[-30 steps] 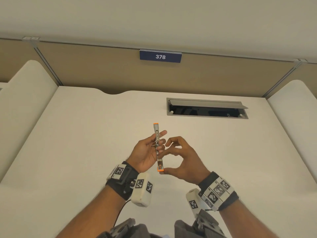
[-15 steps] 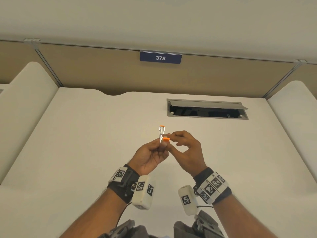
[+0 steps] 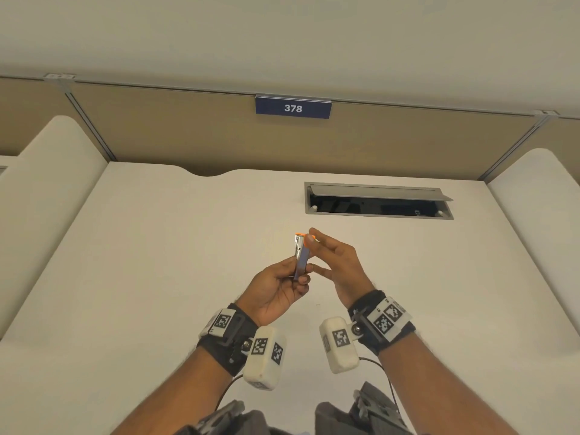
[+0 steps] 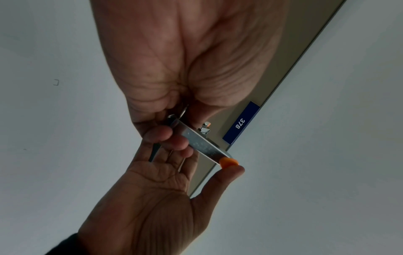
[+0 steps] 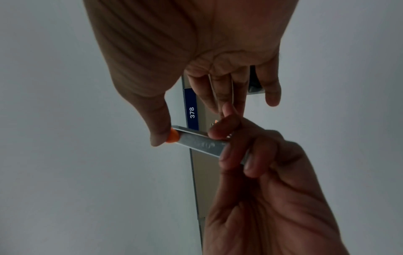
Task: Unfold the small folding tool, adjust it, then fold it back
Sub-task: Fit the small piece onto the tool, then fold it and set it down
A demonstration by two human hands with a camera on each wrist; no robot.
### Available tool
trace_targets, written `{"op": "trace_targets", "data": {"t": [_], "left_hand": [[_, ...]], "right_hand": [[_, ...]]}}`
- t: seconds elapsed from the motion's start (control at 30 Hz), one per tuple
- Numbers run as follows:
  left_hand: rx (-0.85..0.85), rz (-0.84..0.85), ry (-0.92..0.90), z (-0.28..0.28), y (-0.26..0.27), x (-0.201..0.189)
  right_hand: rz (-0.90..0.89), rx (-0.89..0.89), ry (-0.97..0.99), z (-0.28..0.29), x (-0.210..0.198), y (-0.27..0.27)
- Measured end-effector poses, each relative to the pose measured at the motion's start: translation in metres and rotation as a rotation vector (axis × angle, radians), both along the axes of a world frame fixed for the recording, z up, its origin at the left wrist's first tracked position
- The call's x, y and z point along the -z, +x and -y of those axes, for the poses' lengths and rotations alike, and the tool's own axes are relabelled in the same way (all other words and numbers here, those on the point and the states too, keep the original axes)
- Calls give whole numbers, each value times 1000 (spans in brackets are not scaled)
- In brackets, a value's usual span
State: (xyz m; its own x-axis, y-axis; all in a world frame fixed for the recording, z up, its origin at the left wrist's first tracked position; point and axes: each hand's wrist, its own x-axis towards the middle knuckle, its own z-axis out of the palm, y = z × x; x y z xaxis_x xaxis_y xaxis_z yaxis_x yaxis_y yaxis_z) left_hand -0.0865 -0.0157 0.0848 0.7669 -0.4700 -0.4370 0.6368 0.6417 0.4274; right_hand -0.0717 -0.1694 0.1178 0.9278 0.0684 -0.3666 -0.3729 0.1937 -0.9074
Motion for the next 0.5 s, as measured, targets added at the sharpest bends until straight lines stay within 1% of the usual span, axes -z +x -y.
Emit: {"op": "trace_targets", "data": {"t": [0.1,0.27,0.5], "left_hand": [[20,17,12,-1,-1,-1],[50,33,20,1,-2,0],[50,28,-21,3,-4,0]], "right_hand": [[-9,-6,34,1,1,0],[-91,25,140,4,6,2],[-66,71,169,4,8,5]]}}
